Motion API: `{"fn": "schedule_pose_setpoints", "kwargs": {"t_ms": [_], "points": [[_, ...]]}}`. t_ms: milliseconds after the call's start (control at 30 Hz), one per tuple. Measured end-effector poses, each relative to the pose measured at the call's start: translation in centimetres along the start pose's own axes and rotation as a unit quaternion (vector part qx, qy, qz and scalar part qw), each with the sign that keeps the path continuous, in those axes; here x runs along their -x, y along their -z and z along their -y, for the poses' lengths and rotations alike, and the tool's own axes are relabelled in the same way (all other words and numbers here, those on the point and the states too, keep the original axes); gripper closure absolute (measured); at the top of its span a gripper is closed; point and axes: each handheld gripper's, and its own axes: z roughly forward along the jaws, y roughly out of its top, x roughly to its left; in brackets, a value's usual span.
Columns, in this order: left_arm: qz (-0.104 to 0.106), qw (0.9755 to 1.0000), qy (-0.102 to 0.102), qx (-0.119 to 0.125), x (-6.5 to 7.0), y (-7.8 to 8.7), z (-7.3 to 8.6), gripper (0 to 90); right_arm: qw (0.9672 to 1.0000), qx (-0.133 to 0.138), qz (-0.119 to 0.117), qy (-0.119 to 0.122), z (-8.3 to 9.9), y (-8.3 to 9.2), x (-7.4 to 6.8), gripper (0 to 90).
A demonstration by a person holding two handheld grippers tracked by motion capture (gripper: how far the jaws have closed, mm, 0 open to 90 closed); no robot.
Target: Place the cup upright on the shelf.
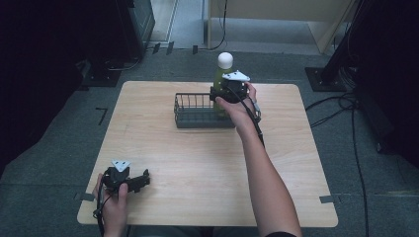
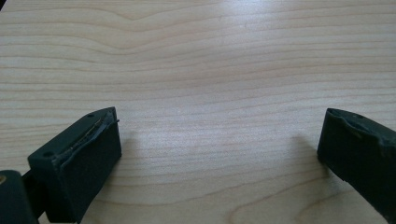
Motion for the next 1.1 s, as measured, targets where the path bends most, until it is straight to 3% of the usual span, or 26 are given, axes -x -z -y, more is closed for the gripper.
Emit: {"fn": "schedule_pose_setpoints", "kwargs": {"t_ms": [100, 300, 567, 1100], "points": [[0.0, 1.0, 0.0, 0.0, 0.0, 0.0, 0.0, 0.0, 0.9998, -0.008, -0.004, -0.017, 0.2, -0.4, 0.4, 20.1], [0.0, 1.0, 0.0, 0.0, 0.0, 0.0, 0.0, 0.0, 0.9998, -0.004, -0.015, -0.012, 0.3, -0.5, 0.5, 19.7], [0.0, 1.0, 0.0, 0.0, 0.0, 0.0, 0.0, 0.0, 0.9987, 0.001, -0.026, -0.043, 0.5, -1.1, 0.7, 16.7], [0.0, 1.0, 0.0, 0.0, 0.0, 0.0, 0.0, 0.0, 0.998, -0.001, -0.038, -0.05, 0.4, -0.8, 1.3, 10.5]]}}
